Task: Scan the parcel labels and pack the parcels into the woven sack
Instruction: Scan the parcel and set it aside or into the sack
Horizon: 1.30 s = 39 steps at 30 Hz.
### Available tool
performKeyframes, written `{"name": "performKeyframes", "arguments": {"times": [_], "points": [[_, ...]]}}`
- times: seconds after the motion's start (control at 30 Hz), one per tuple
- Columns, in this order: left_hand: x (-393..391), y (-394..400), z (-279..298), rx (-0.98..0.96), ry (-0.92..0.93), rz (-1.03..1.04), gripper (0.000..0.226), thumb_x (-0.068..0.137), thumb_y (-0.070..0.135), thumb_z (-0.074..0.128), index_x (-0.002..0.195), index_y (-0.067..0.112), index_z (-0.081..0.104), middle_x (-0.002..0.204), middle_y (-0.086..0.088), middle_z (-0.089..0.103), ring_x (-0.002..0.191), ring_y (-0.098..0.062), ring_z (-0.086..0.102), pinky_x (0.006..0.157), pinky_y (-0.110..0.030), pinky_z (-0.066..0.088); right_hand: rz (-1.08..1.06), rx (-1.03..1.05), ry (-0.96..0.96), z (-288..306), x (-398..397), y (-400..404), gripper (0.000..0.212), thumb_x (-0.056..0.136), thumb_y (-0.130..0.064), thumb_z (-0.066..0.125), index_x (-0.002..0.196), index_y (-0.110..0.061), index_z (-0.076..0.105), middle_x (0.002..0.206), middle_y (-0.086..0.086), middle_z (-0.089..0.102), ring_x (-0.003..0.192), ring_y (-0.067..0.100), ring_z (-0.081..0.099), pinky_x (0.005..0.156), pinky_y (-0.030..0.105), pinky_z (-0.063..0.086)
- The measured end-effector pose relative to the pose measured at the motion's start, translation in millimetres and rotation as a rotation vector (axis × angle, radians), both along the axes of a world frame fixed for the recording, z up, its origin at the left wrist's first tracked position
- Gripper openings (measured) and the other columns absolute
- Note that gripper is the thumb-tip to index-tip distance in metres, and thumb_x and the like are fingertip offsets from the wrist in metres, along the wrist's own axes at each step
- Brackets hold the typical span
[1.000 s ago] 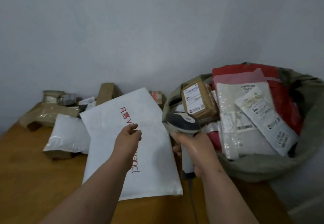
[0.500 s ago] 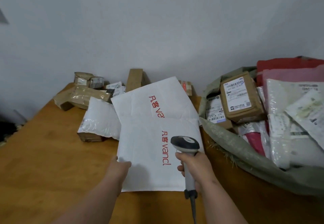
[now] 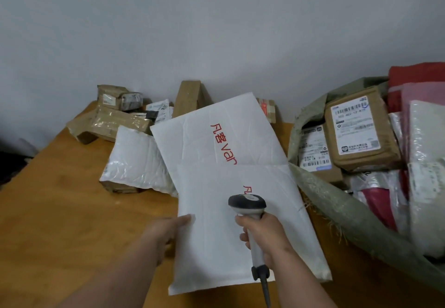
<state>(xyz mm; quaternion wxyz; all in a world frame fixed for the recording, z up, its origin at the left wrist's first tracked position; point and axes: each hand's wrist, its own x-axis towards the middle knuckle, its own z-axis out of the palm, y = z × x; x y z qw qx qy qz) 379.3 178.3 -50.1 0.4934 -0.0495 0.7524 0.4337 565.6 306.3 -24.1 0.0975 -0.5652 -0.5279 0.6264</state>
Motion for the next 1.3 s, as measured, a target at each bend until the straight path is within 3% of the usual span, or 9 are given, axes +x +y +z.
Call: {"name": "performKeyframes", "arguments": {"times": [0.13, 0.2, 0.37, 0.57, 0.7, 0.83, 0.97, 1.13, 1.3], "points": [[4.8, -3.5, 11.9, 0.029, -0.024, -0.121, 0.053, 0.074, 0.042, 0.085, 0.110, 0.011, 0.061, 0.124, -0.006, 0.059, 0.118, -0.027, 0.054, 0.096, -0.042, 0.046, 0.059, 0.051, -0.040, 4.5, -12.4, -23.6, 0.012, 0.083, -0.026, 0.075, 0.088, -0.023, 0.064, 0.085, -0.002, 0.067, 0.079, 0.012, 0.060, 0.067, 0.029, 0.050], [10.9, -6.7, 17.0, 0.064, -0.037, -0.201, 0.055, 0.082, 0.043, 0.078, 0.126, 0.017, 0.056, 0.135, -0.005, 0.054, 0.126, -0.027, 0.051, 0.100, -0.043, 0.045, 0.104, 0.063, -0.072, 5.9, -16.8, -40.2, 0.015, 0.083, -0.030, 0.074, 0.087, -0.027, 0.060, 0.090, -0.006, 0.066, 0.083, 0.007, 0.056, 0.066, 0.026, 0.043], [19.1, -33.8, 4.1, 0.039, -0.020, -0.226, 0.056, 0.097, 0.036, 0.062, 0.145, 0.012, 0.046, 0.147, -0.009, 0.047, 0.136, -0.029, 0.043, 0.111, -0.045, 0.038, 0.048, 0.138, -0.173, -3.6, -7.8, -85.8, 0.017, 0.081, -0.033, 0.075, 0.084, -0.026, 0.059, 0.089, -0.006, 0.068, 0.082, 0.007, 0.060, 0.076, 0.028, 0.050], [53.3, -58.4, -16.7, 0.082, -0.202, -0.221, 0.045, 0.100, 0.025, 0.058, 0.141, 0.009, 0.048, 0.126, -0.006, 0.059, 0.119, -0.024, 0.054, 0.102, -0.041, 0.042, -0.010, 0.145, -0.121, -10.2, 9.4, -126.3, 0.021, 0.081, -0.029, 0.076, 0.084, -0.031, 0.056, 0.085, -0.013, 0.063, 0.076, 0.001, 0.056, 0.063, 0.018, 0.045], [72.9, -59.6, -21.1, 0.081, -0.276, -0.159, 0.047, 0.093, 0.031, 0.068, 0.131, 0.007, 0.054, 0.112, -0.007, 0.064, 0.103, -0.025, 0.061, 0.081, -0.036, 0.053, -0.044, 0.098, -0.066, -10.5, 22.9, -134.8, 0.024, 0.081, -0.026, 0.076, 0.096, -0.033, 0.060, 0.093, -0.013, 0.066, 0.083, 0.001, 0.057, 0.062, 0.018, 0.043], [79.7, -55.0, -22.8, -0.005, -0.266, -0.099, 0.056, 0.075, 0.042, 0.083, 0.110, 0.004, 0.062, 0.106, -0.013, 0.065, 0.099, -0.029, 0.060, 0.090, -0.041, 0.053, -0.045, 0.058, -0.018, -11.8, 31.2, -130.3, 0.023, 0.082, -0.024, 0.075, 0.090, -0.036, 0.058, 0.092, -0.016, 0.065, 0.084, 0.001, 0.056, 0.061, 0.017, 0.040], [91.5, -51.2, -21.4, -0.011, -0.259, -0.070, 0.047, 0.076, 0.039, 0.082, 0.101, 0.002, 0.066, 0.086, -0.012, 0.061, 0.082, -0.027, 0.057, 0.068, -0.036, 0.047, -0.008, 0.005, 0.018, -10.0, 35.0, -127.1, 0.027, 0.082, -0.025, 0.075, 0.097, -0.037, 0.057, 0.095, -0.017, 0.063, 0.087, 0.001, 0.053, 0.063, 0.017, 0.039], [102.0, -47.8, -21.0, -0.048, -0.278, -0.053, 0.046, 0.086, 0.033, 0.074, 0.116, 0.000, 0.060, 0.113, -0.020, 0.063, 0.109, -0.037, 0.059, 0.102, -0.050, 0.048, 0.032, -0.042, 0.045, -8.6, 40.0, -126.5, 0.030, 0.080, -0.027, 0.077, 0.101, -0.037, 0.058, 0.099, -0.017, 0.063, 0.093, 0.002, 0.052, 0.069, 0.020, 0.039], [112.7, -43.7, -21.8, 0.000, -0.271, -0.031, 0.038, 0.090, 0.028, 0.069, 0.112, -0.001, 0.059, 0.115, -0.021, 0.064, 0.111, -0.038, 0.059, 0.103, -0.051, 0.047, 0.055, 0.023, 0.013, -8.3, 50.5, -123.8, 0.023, 0.077, -0.025, 0.076, 0.092, -0.034, 0.060, 0.093, -0.014, 0.066, 0.088, 0.002, 0.057, 0.064, 0.017, 0.042]]}}
